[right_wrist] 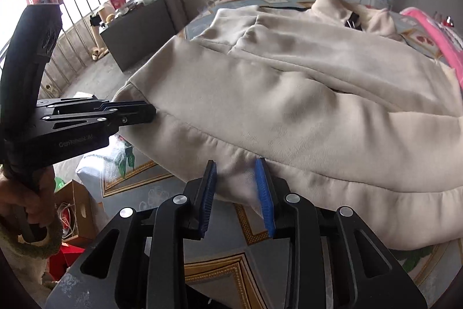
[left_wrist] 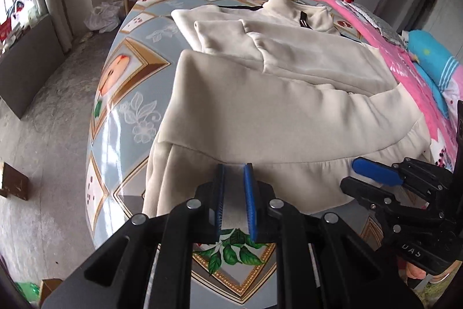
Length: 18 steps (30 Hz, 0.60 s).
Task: Fold large clothes
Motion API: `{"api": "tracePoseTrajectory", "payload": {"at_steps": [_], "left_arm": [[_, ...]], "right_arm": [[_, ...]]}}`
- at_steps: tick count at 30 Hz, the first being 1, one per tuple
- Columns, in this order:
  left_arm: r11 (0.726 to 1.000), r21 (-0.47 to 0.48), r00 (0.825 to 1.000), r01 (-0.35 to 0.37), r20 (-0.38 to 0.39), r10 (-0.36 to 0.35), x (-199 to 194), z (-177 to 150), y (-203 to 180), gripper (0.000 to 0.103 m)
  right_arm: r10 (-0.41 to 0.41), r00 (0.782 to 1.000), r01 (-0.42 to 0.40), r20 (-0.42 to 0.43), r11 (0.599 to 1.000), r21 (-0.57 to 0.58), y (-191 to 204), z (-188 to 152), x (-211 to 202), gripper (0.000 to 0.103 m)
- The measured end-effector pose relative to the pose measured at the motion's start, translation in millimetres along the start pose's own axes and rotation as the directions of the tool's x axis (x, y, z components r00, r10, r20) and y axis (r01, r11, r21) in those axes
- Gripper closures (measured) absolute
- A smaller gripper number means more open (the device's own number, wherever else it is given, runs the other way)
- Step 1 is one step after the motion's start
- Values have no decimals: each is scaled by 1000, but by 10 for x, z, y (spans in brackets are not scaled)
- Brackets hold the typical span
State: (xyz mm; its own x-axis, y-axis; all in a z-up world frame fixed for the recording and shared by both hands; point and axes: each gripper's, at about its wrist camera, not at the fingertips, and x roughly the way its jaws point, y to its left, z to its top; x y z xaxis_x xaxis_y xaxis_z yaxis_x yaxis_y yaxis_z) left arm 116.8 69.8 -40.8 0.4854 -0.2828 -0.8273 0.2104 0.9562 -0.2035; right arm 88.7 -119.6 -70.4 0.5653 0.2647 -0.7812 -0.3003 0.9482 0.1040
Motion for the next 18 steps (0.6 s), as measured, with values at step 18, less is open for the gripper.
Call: {"api": "tracePoseTrajectory", "payload": {"at_steps": [18], "left_arm": [[998,-53,998,-36,51,39,-205,-68,254,90]], "right_arm": [[126,991,-122,52,990,-75,362,219,-40,73]]}}
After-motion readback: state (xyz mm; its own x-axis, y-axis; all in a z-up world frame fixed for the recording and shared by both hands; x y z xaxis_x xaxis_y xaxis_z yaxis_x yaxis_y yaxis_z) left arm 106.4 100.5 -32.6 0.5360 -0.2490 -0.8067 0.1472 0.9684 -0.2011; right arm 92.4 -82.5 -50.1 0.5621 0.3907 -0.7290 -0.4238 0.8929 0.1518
